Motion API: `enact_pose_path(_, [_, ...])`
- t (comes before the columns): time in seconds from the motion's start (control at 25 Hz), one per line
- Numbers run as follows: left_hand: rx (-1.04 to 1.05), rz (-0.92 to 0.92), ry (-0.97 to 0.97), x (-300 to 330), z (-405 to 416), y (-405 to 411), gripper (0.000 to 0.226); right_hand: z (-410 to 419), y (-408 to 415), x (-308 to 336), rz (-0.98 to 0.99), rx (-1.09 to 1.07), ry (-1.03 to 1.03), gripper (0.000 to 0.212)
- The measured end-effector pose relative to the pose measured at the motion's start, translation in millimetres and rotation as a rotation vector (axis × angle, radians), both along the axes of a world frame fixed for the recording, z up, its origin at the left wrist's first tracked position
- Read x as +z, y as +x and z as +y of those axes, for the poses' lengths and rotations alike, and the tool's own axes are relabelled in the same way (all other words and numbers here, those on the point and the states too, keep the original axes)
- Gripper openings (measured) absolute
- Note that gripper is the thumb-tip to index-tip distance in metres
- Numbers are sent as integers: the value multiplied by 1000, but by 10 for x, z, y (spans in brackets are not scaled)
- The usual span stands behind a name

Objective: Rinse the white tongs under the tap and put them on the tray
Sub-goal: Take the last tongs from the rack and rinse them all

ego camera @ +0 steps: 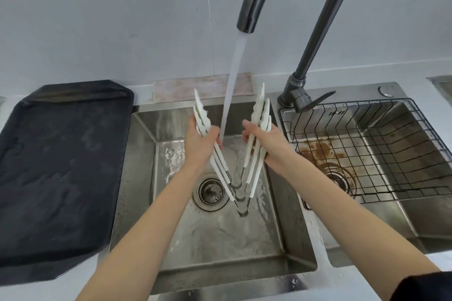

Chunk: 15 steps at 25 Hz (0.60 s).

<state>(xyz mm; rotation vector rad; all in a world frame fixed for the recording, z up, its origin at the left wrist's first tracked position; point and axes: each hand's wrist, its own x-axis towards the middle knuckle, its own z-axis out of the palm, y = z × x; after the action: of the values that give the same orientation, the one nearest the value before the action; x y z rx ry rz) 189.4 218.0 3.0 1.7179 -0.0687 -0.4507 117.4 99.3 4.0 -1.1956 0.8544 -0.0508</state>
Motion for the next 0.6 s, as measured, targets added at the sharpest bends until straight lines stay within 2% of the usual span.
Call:
enact_pose_path(0.08, [40,32,-5,31,-20,-20,27,-132,-54,56,3,73,29,40])
enact_pose_path(0.12, [56,45,-3,41,-32,-24,26,-221,-90,78,-9,39,21,45])
enact_pose_path(0.2, [79,58,4,65,-45,-20,24,-426,-200,117,-12,-148,-52,39])
enact_pose_path(0.32, [84,59,2,85,-55,-19,23,-742,-393,80,71,-358,-312,43])
enact_pose_path(0.44, [53,63,3,78,-52,-18,23,-938,-406,59,127,-256,-563,52])
enact_pose_path(0.6, [72,106,-22,63,-51,1,23,-1049,-263,38,113,-257,-694,40])
